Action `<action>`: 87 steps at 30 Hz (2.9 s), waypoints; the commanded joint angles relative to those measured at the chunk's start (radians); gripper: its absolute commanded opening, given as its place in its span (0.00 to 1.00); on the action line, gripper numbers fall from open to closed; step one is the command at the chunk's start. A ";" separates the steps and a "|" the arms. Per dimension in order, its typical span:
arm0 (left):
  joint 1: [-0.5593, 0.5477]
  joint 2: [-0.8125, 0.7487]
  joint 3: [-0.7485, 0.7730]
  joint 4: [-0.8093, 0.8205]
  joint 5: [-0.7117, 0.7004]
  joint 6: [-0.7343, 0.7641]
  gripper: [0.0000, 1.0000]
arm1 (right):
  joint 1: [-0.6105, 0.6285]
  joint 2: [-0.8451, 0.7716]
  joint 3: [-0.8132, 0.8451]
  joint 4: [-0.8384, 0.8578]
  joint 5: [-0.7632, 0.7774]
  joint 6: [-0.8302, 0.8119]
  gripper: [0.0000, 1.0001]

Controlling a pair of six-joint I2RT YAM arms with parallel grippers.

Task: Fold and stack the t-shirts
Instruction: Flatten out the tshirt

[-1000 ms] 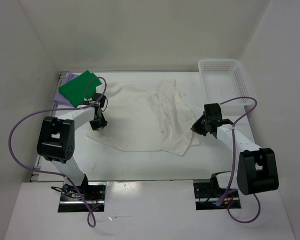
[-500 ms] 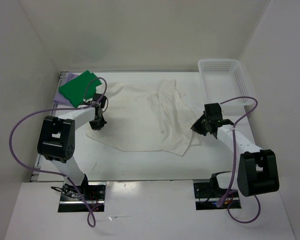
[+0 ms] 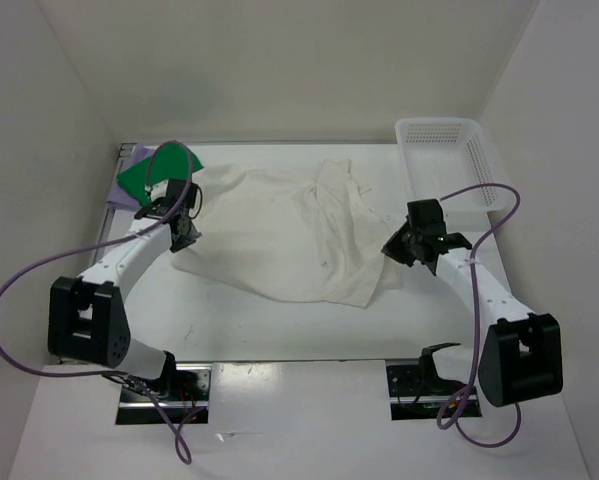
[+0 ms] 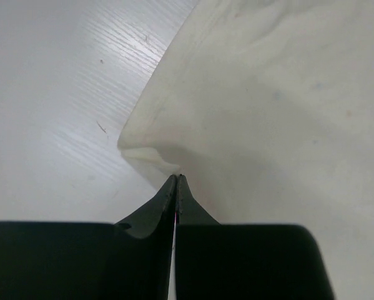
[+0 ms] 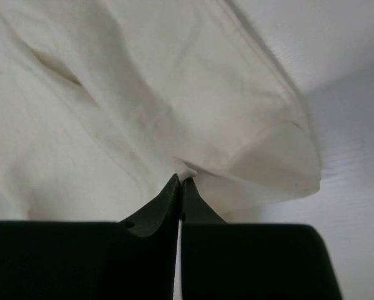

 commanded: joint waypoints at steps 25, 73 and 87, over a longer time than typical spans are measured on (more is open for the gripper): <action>-0.019 -0.209 1.049 -0.518 0.238 0.068 0.00 | 0.077 0.075 1.780 -0.781 0.103 -0.162 0.00; 0.306 -0.193 0.194 0.041 0.365 0.099 0.04 | 0.018 -0.108 0.407 -0.183 0.228 -0.175 0.00; 0.306 -0.431 -0.017 -0.264 0.374 0.080 0.01 | 0.018 -0.485 0.211 -0.737 -0.130 -0.037 0.00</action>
